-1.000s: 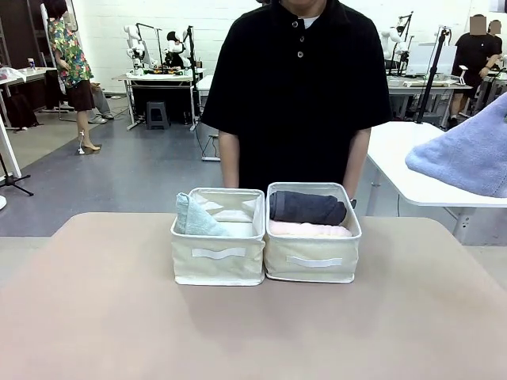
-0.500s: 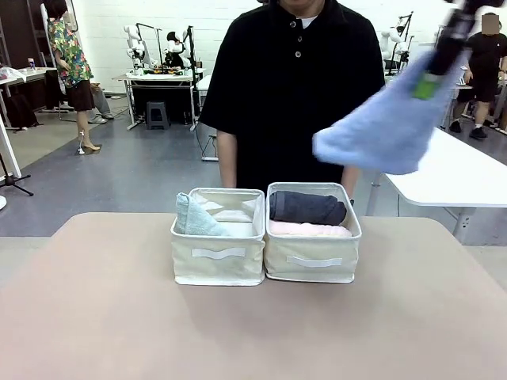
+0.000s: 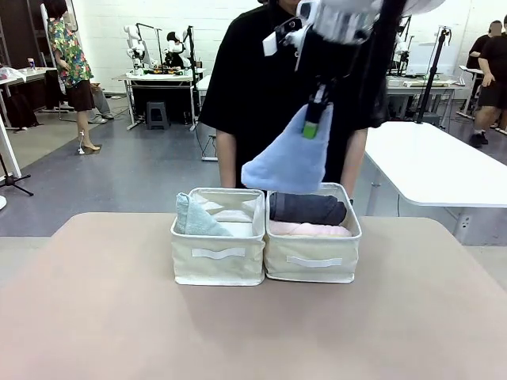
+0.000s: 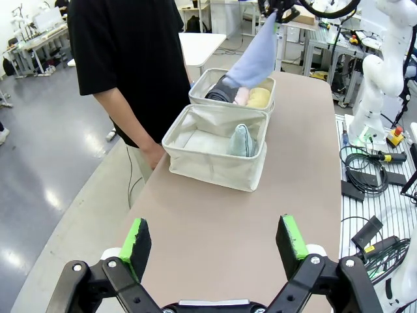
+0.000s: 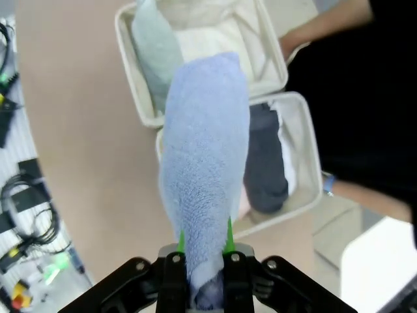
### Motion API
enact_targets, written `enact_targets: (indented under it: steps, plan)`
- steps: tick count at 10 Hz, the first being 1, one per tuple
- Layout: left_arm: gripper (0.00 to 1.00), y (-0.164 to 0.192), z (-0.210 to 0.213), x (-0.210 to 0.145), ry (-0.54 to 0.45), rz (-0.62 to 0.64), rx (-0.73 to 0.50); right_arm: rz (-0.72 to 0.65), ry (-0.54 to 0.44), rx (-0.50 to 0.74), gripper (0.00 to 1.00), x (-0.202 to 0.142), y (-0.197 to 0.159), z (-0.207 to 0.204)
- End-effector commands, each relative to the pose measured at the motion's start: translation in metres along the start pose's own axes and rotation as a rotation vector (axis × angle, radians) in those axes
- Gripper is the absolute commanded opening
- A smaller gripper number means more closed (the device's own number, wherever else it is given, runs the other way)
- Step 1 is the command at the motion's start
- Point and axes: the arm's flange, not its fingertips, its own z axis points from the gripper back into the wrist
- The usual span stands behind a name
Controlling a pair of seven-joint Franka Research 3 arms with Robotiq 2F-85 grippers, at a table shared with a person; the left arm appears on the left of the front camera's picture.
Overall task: Sort the towels based on their folding style.
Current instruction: Pick up another triangle-folded towel from the table and place it in the left Fabric basket.
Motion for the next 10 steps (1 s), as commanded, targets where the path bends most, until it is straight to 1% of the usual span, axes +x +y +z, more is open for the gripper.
enact_targets:
  steps: [1,2,3,4,10]
  plan:
    - [1.00,-0.002,0.000,-0.001,0.021,-0.004,0.008,0.061,-0.025,0.024,0.19,0.025,0.003,-0.001]
    - [1.00,-0.002,0.000,-0.001,0.021,-0.004,0.008,0.055,-0.030,0.050,0.19,0.029,0.003,-0.007]
    - [1.00,-0.002,0.000,-0.001,0.021,-0.004,0.008,0.030,-0.029,0.063,0.19,0.022,0.001,-0.005]
    - [1.00,-0.002,0.000,-0.001,0.021,-0.004,0.008,0.038,-0.010,0.029,0.19,0.027,0.002,-0.020]
    - [1.00,-0.002,0.000,-0.001,0.021,-0.004,0.008,0.034,-0.013,0.040,0.19,0.027,0.002,-0.019]
